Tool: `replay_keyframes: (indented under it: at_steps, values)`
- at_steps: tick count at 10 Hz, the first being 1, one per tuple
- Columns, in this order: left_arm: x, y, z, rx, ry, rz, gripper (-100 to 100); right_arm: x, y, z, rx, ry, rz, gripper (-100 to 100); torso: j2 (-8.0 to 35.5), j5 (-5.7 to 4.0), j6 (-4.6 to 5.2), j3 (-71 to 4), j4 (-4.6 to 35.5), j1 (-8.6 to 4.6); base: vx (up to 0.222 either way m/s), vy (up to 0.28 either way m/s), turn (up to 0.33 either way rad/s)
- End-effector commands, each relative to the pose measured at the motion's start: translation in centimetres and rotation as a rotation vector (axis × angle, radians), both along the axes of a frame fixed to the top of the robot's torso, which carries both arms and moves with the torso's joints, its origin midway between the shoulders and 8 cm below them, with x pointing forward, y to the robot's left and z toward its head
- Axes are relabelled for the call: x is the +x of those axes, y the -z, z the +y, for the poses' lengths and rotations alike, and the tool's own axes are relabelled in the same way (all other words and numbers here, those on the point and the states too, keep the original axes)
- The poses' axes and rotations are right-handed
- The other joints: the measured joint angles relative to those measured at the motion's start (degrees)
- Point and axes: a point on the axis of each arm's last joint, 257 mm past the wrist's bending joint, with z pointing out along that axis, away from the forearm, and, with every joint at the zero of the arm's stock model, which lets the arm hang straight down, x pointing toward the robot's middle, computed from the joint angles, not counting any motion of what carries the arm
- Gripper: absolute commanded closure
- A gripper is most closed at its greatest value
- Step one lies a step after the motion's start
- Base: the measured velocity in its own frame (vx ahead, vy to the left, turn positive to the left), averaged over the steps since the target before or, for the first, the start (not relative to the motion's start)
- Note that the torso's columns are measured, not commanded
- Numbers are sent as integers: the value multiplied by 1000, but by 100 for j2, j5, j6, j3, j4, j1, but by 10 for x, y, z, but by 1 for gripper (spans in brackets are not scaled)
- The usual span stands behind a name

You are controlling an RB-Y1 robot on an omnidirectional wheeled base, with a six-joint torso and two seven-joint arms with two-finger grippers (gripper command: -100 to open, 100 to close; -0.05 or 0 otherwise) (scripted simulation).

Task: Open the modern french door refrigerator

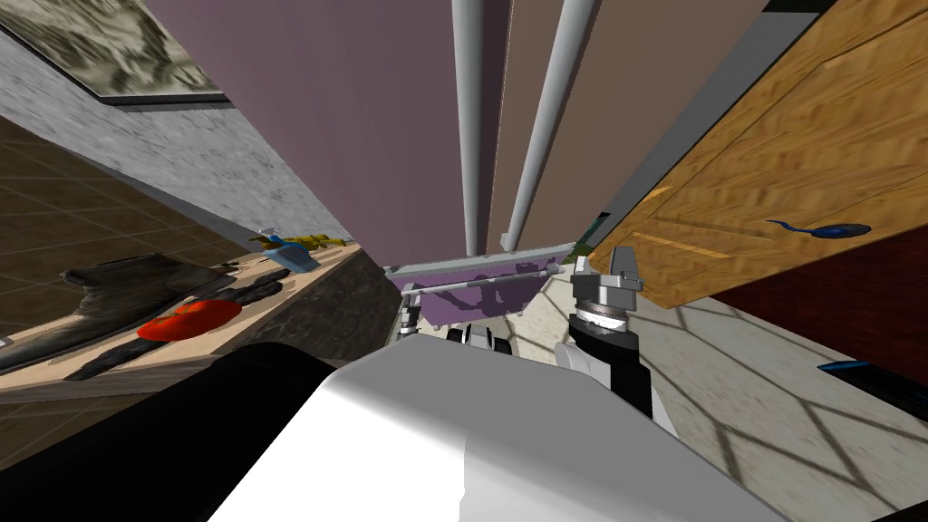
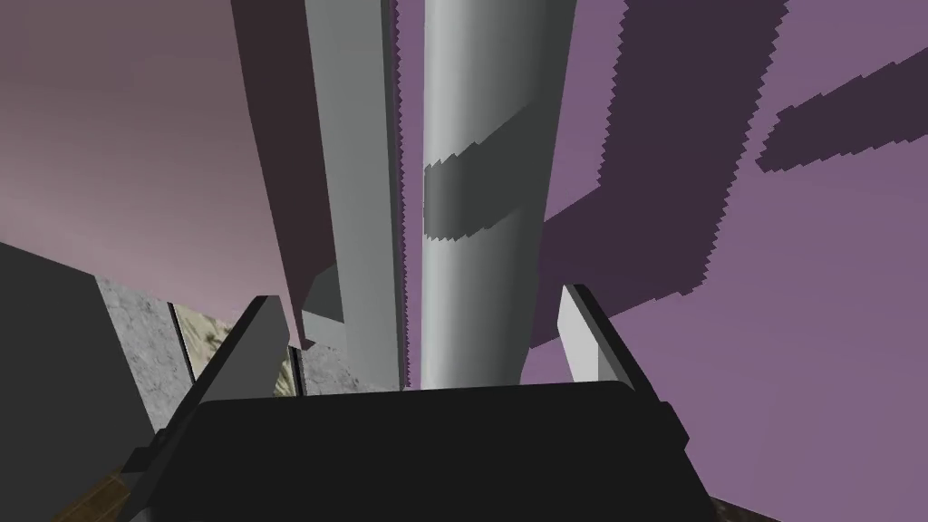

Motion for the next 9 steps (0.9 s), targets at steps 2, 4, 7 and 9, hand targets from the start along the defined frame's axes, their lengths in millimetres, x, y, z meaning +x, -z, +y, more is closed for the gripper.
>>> replay_keyframes:
  at_steps: [2,4,7,9]
  values:
    - [-16,27,-8,-85,-54,12,-100,0,0,0,0,0,0,0,28,-5,-1,18,8,-17,98,-10,5]
    - [-16,27,-9,-88,-56,11,-100,0,0,0,0,0,0,0,30,-5,0,18,9,-17,46,-18,3]
    - [-3,17,0,-90,-54,10,-100,0,0,0,0,0,0,0,21,-2,-1,13,6,-9,9,-17,8]
    - [5,10,7,-90,-52,10,-100,0,0,0,0,0,0,0,12,-3,-1,8,3,-9,10,-16,8]
